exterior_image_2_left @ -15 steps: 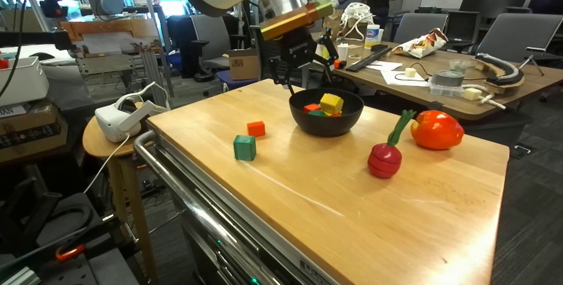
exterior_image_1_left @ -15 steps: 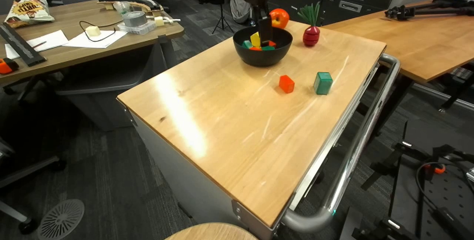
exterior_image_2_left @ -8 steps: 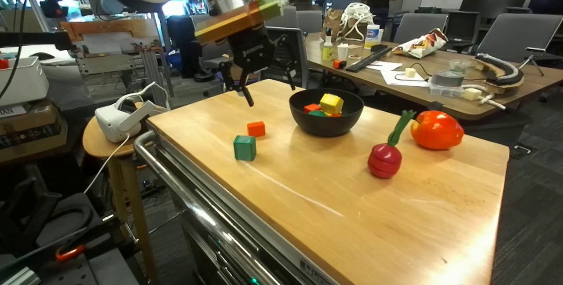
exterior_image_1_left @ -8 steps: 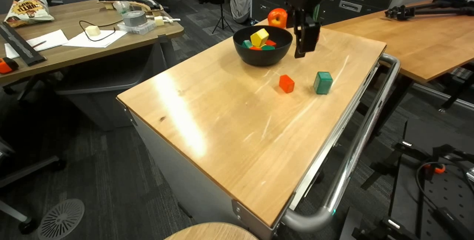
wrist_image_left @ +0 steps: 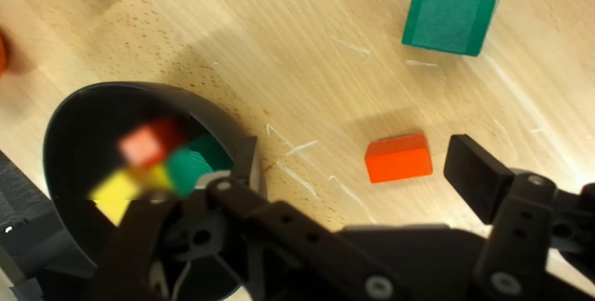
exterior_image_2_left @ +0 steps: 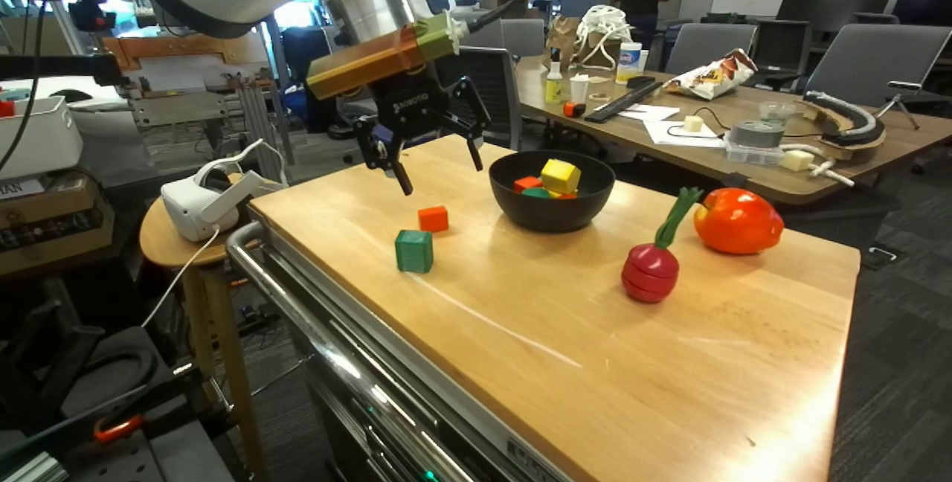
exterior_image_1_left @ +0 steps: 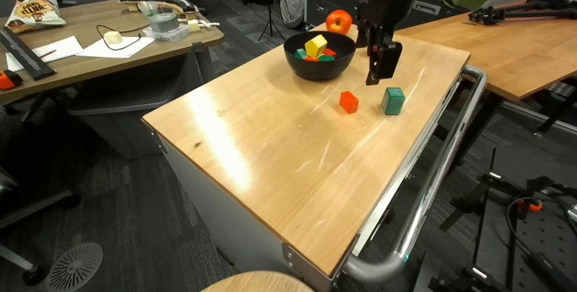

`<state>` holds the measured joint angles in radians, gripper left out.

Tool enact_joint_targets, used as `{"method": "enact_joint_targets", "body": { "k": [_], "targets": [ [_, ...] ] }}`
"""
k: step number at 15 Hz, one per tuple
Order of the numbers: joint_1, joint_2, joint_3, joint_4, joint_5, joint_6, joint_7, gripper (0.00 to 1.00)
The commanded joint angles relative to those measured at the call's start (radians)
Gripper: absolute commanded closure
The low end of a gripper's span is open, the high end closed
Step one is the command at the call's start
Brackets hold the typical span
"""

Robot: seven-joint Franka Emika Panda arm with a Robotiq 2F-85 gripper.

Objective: Move the apple to the top right corner of the countertop, place all the blocks inside the black bowl, put the radish in the bowl

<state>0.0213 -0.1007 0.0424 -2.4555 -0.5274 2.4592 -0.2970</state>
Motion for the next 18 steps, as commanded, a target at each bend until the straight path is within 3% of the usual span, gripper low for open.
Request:
{"method": "enact_joint_targets", "body": {
  "k": [1,8,18],
  "targets": [
    [0.000,0.003,-0.015,-0.010,0.034,0.023,-0.066,0.00],
    [-0.021,0.025,-0.077,-0.051,0.120,0.056,-0.223,0.00],
    [-0.039,0.038,-0.115,-0.087,0.422,0.120,-0.578,0.00]
  ]
}}
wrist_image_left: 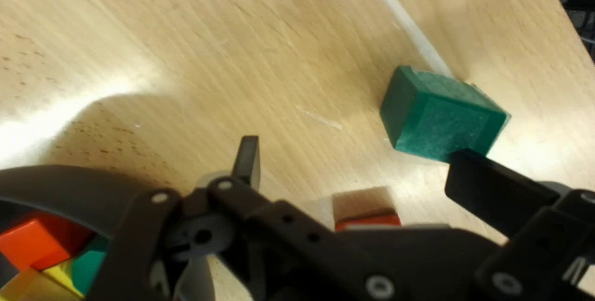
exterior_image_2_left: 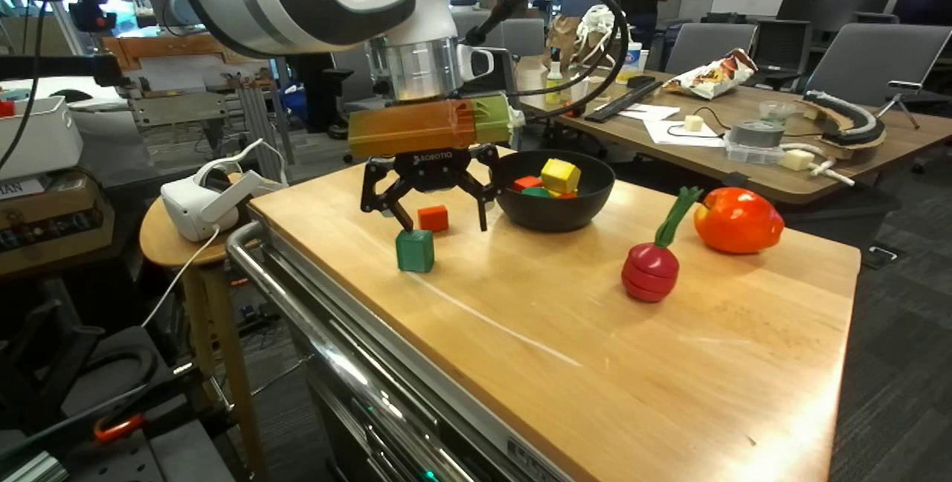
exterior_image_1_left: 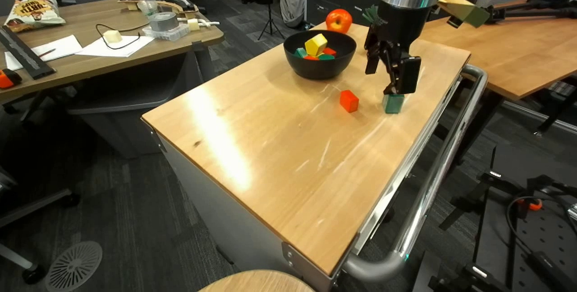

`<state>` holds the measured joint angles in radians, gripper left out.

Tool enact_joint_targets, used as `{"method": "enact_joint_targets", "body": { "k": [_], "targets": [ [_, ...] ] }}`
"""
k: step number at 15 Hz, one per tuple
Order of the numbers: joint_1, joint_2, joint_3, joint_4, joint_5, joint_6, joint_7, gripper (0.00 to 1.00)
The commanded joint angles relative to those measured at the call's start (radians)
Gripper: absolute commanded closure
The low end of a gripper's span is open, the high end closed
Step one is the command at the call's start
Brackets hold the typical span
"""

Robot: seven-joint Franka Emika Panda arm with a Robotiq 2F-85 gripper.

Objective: Move the apple to the top right corner of the countertop, place all the blocks inside the black bowl, put the radish in the bowl

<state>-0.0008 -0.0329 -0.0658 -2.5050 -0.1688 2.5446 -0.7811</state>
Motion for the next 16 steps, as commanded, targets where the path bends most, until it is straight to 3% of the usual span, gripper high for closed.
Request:
{"method": "enact_joint_targets", "body": {
  "k": [1,10,16],
  "targets": [
    [-0.022,-0.043,-0.009,-0.046,0.075,0.032,-0.111,0.00],
    [-0.027,-0.211,-0.066,-0.155,0.106,0.054,-0.202,0.00],
    [0.015,-0.243,-0.112,-0.190,0.226,0.075,-0.327,0.00]
  ]
}}
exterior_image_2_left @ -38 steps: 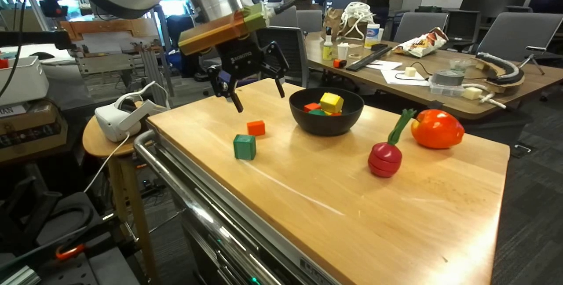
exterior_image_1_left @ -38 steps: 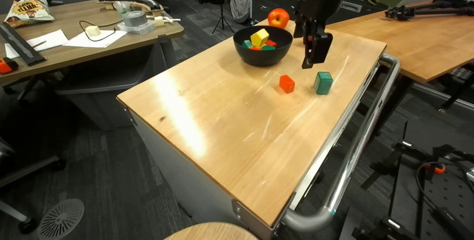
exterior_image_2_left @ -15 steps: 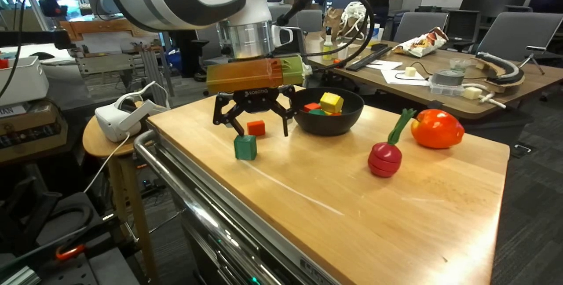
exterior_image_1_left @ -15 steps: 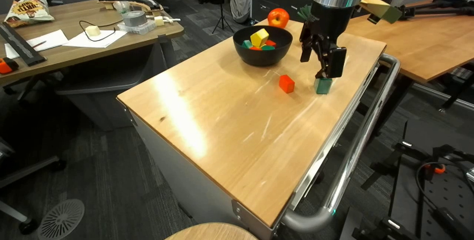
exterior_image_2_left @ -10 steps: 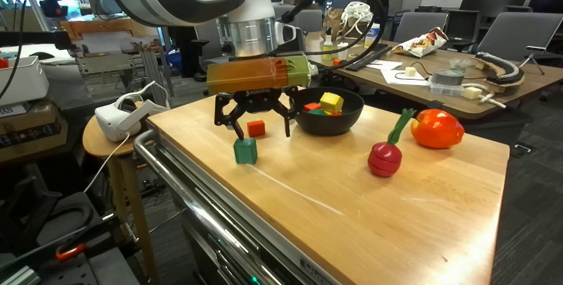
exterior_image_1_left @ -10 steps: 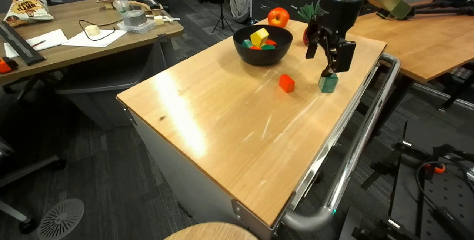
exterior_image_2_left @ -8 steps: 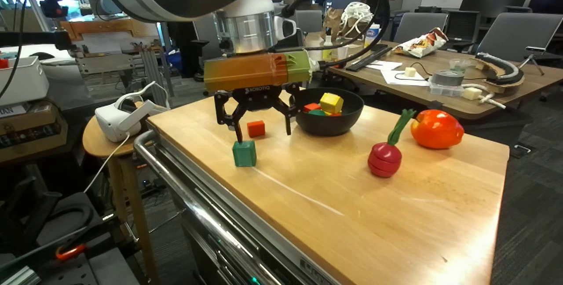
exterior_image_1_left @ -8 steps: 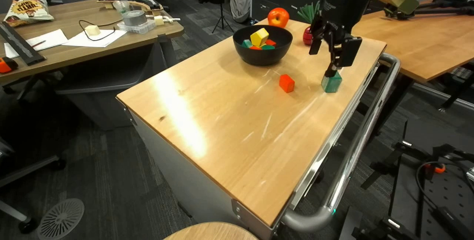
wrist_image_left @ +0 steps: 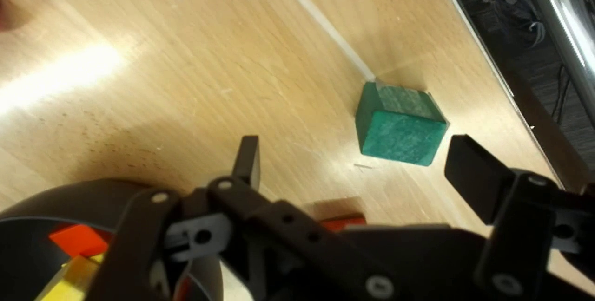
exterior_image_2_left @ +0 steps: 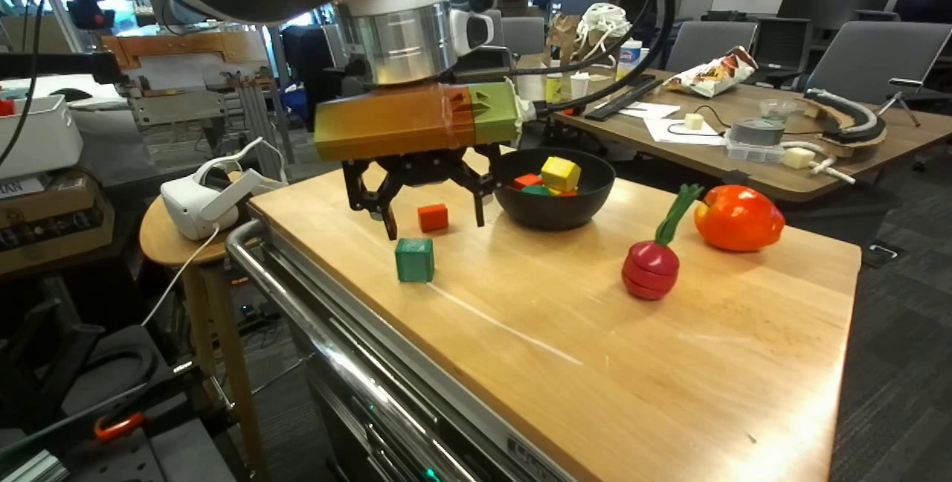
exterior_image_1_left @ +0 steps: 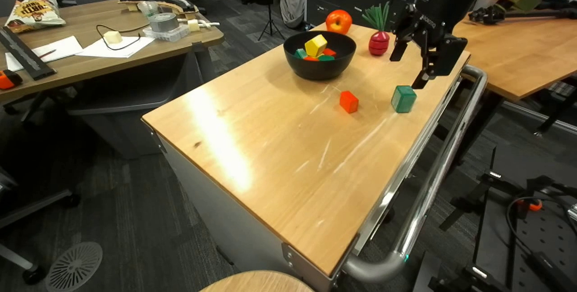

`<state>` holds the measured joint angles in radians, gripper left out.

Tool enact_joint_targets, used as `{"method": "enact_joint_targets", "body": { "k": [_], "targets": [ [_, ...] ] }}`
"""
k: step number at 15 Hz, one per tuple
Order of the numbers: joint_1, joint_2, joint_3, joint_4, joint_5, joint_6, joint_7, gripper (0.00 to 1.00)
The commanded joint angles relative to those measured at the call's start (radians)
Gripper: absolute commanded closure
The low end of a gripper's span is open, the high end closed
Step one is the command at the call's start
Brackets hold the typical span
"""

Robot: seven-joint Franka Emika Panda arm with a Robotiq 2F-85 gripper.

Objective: Move the apple to the top right corner of the countertop, place all the blocks inside the black bowl, put the radish in the bowl

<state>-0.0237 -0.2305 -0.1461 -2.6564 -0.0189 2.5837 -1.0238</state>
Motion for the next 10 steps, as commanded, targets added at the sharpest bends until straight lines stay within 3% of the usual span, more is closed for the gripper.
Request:
{"method": "enact_joint_targets", "body": {
  "k": [1,5,10],
  "targets": [
    [0.048,-0.045,-0.034,-0.038,0.102,0.036,-0.114,0.00],
    [0.072,-0.028,-0.030,-0.016,0.166,0.002,-0.174,0.00],
    [0.044,0.013,0.013,0.016,0.066,-0.088,-0.074,0.00]
  ]
}}
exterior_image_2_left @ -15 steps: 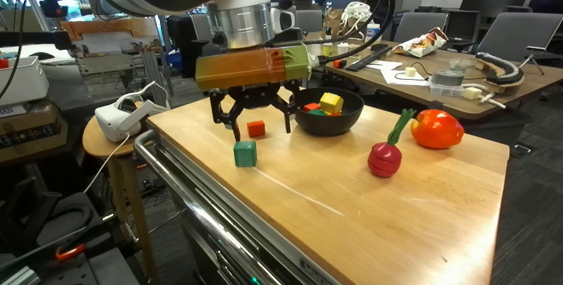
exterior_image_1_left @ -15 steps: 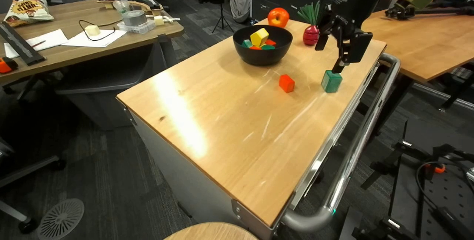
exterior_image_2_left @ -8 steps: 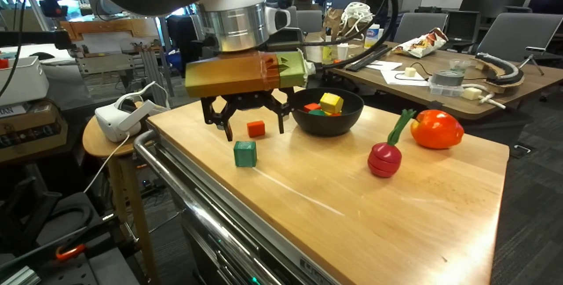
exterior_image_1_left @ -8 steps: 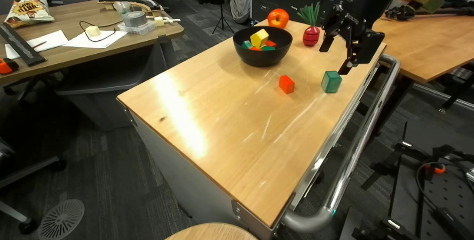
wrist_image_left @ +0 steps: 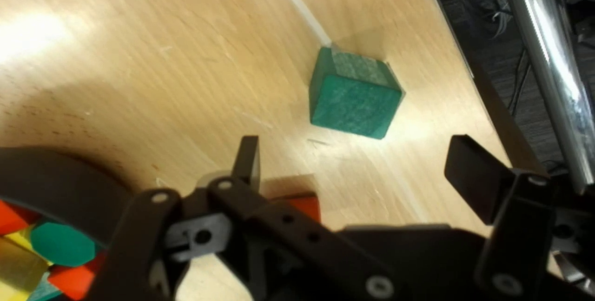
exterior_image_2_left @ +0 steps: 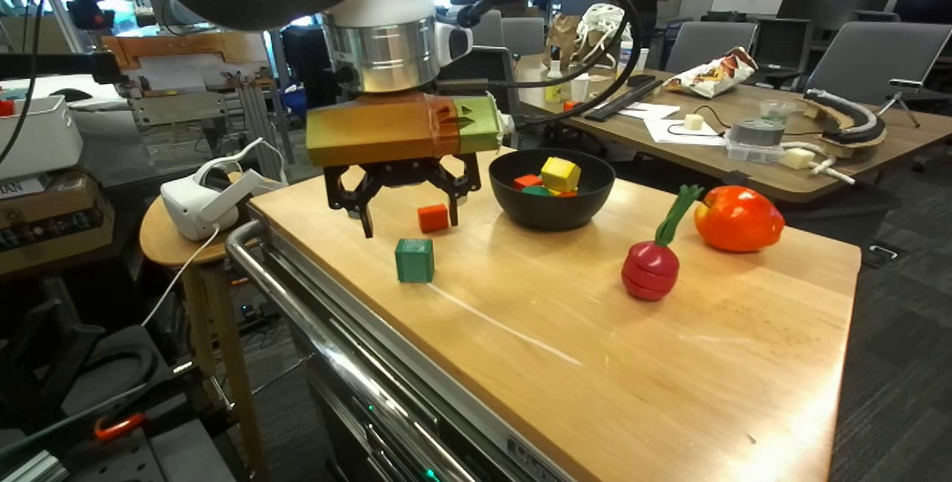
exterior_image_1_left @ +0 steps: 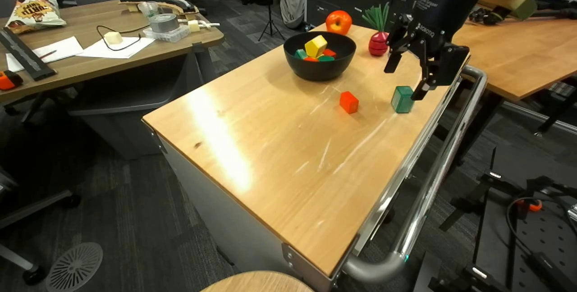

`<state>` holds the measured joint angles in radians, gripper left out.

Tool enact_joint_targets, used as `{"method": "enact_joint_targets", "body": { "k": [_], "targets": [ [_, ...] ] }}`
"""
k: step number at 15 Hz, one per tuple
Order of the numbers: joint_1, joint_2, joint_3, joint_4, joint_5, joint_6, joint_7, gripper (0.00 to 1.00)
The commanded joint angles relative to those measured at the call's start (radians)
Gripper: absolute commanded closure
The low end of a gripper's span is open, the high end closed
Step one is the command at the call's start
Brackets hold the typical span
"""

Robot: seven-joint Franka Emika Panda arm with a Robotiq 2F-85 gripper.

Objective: Move the apple to the top right corner of the countertop, place all the blocks inside the black bowl, put the radish in the bowl

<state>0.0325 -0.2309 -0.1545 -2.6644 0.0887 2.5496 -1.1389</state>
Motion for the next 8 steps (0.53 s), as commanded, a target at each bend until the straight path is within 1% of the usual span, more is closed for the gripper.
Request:
{"method": "enact_joint_targets", "body": {
  "k": [1,3,4,5,7,8],
  "targets": [
    [-0.008,0.021,0.022,0.028,-0.043,-0.072,0.038,0.00],
    [-0.004,0.039,0.026,0.038,-0.044,-0.097,0.033,0.00],
    [-0.007,0.052,0.029,0.044,-0.046,-0.104,0.044,0.25],
    [-0.011,0.061,0.033,0.049,-0.053,-0.112,0.053,0.26],
    [-0.023,0.075,0.042,0.054,-0.083,-0.121,0.100,0.42],
    [-0.028,0.080,0.046,0.057,-0.103,-0.126,0.126,0.51]
  ]
}}
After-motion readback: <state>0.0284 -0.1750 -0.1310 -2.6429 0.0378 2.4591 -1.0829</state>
